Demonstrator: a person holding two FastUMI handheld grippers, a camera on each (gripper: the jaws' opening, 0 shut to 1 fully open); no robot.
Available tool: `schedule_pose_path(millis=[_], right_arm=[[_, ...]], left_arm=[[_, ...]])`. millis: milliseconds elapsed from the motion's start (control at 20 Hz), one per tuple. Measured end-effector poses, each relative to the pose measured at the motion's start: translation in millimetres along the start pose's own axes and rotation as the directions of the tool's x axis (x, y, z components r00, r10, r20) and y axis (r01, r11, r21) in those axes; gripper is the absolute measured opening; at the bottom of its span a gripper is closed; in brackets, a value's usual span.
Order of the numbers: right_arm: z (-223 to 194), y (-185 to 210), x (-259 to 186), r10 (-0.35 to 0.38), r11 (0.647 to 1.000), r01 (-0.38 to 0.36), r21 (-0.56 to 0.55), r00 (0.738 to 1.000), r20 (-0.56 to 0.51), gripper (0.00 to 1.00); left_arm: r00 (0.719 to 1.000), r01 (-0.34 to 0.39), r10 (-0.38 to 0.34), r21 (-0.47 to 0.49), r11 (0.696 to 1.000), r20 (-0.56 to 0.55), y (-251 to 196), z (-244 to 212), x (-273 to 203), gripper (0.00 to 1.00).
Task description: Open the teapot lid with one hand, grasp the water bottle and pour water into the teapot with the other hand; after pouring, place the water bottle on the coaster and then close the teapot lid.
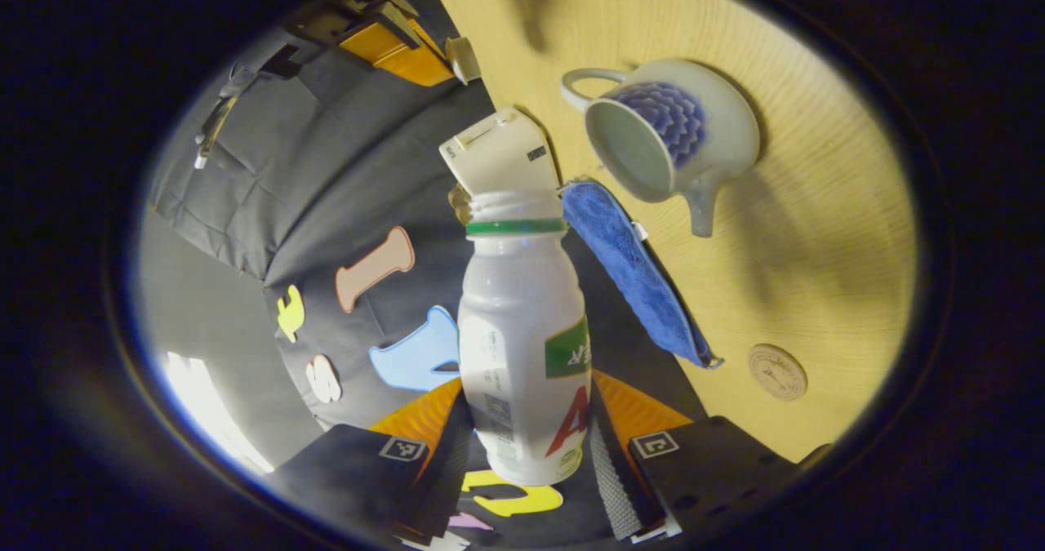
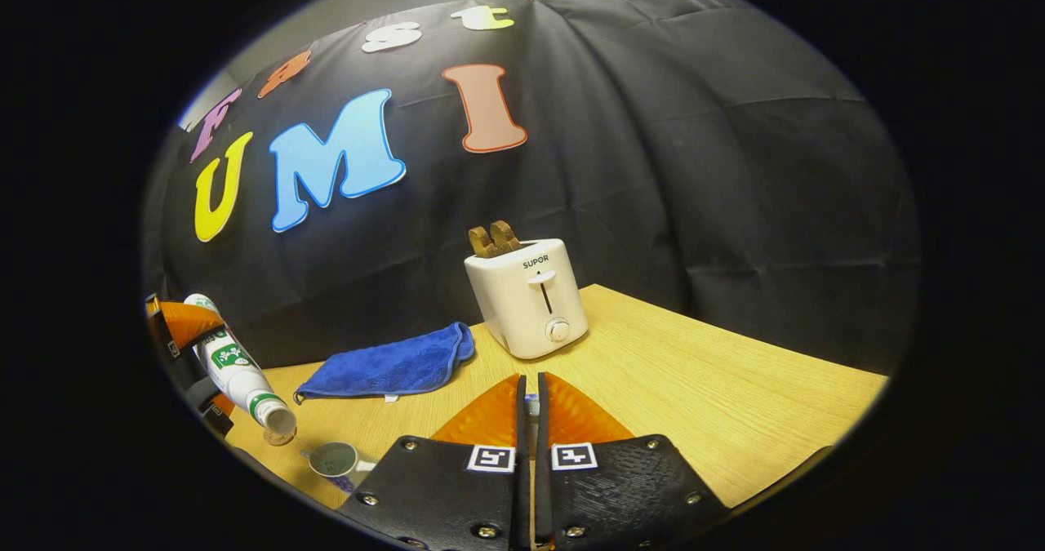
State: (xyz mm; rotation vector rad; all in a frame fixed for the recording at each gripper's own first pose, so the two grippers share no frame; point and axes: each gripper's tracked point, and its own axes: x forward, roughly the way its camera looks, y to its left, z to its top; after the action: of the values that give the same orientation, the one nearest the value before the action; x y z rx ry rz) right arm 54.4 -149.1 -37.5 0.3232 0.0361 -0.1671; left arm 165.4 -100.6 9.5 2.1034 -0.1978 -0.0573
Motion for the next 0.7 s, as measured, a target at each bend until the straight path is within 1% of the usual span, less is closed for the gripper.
schedule_pose_path(millis=[150,300,350,450,550,650,700], right_arm=[[-1,1,0,0.003,1.0,-0.003,-0.006,1.0,-0.001,0.02],[-2,4,0,0.01,1.0,-0.01,-0.01,1.0,-0.005,0.02],[-2,5,0,0.014,1.0,-0.014,-0.012,1.0,-0.005,0.02],[-3,8,0,0.025,1.0,-0.025,-0.019,1.0,-0.003,0.02],[-4,12,0,0.039,0.999,-0.039,-0.027,0.999,-0.005,0.02],[-6,16,0,0.051,0.998,-0.051,-0.035,0.999,-0.011,0.02],[-7,18,1,0.056,0.998,-0.056,-0.04,0.998,-0.012,0.02]], left_arm=[[0.999,0.04,-0.04,-0.119,0.992,0.003,-13,-3,2,0.76],[0.998,0.063,-0.063,-0.194,0.979,0.008,-19,-1,2,0.76],[0.997,0.08,-0.079,-0.235,0.969,0.014,-24,-1,3,0.82],[0.993,0.113,-0.112,-0.327,0.938,0.022,-35,-3,5,0.82],[0.99,0.135,-0.138,-0.424,0.896,0.023,-47,-7,4,0.82],[0.989,0.139,-0.144,-0.51,0.849,0.029,-50,-12,-3,0.82],[0.99,0.135,-0.141,-0.541,0.83,0.03,-51,-13,-4,0.82]])
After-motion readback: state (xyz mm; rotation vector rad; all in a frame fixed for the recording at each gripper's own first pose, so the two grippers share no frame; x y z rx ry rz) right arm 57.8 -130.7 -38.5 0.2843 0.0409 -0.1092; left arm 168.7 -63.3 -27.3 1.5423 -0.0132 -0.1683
